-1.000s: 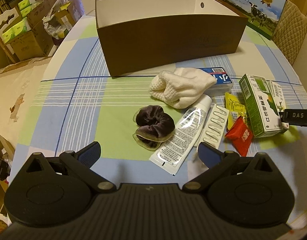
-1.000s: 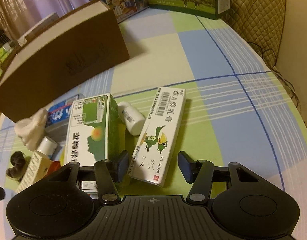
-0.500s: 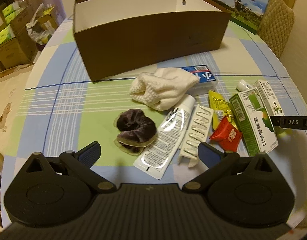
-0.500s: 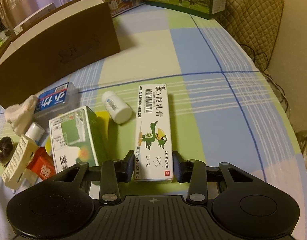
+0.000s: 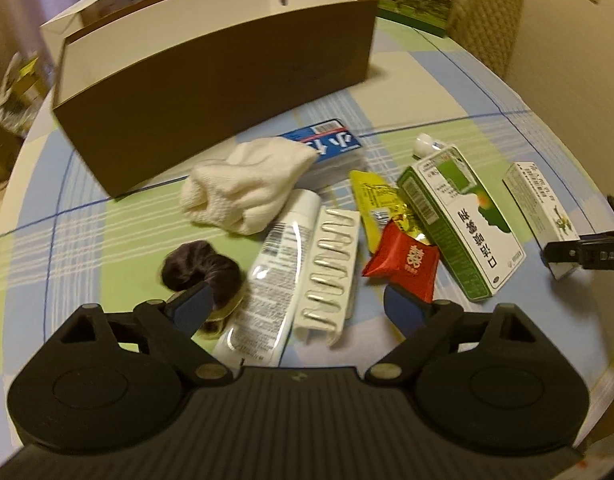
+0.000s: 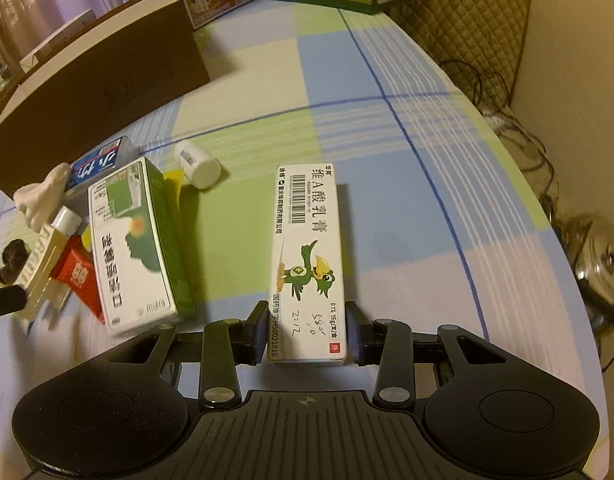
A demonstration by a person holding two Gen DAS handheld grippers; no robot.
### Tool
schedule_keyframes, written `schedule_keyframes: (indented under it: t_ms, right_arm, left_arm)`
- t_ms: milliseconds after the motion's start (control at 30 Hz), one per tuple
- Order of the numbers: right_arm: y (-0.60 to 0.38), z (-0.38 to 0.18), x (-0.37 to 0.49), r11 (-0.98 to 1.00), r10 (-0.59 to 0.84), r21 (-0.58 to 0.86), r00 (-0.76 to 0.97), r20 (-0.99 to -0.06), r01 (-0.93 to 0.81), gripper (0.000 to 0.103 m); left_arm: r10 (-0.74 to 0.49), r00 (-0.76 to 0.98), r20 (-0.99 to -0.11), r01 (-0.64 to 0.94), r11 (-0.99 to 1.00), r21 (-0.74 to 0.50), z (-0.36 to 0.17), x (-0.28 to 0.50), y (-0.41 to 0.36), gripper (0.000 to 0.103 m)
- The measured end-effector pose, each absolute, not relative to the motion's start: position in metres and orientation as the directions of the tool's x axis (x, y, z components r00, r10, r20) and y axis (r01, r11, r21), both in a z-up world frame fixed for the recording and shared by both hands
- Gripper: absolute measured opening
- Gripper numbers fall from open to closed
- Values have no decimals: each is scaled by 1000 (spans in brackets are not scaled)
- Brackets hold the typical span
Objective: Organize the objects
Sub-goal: 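Lift the white cream box with the right gripper while the left gripper grasps the white blister strip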
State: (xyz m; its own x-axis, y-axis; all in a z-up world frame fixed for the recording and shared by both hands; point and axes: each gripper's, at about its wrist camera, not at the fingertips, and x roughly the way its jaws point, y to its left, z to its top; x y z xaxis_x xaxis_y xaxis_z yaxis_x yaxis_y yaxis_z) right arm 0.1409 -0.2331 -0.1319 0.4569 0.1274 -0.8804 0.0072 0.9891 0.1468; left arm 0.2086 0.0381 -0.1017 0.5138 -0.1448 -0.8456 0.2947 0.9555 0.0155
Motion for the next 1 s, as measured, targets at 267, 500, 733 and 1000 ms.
schedule_keyframes:
  t_ms: [267, 500, 733, 1000]
  right_arm:
    - [-244, -126, 129, 982, 152, 184, 448, -881, 29, 37]
    - [-245, -121, 129, 981, 158, 190, 462, -872, 24, 37]
    - [-242, -120, 138, 985, 149, 175, 478, -866, 11, 37]
    - [-237, -131, 157, 991, 121, 134, 473, -873, -6, 37]
  left_arm:
    - [-177, 478, -861, 402, 915, 35, -118, 227, 20, 61]
    - [-209, 436, -875, 432, 902, -1, -123, 231, 10, 26]
    - [-227, 420, -879, 361, 930, -68, -123, 230, 12, 23]
    - [-229, 409, -883, 345, 935, -82, -126, 236, 11, 23]
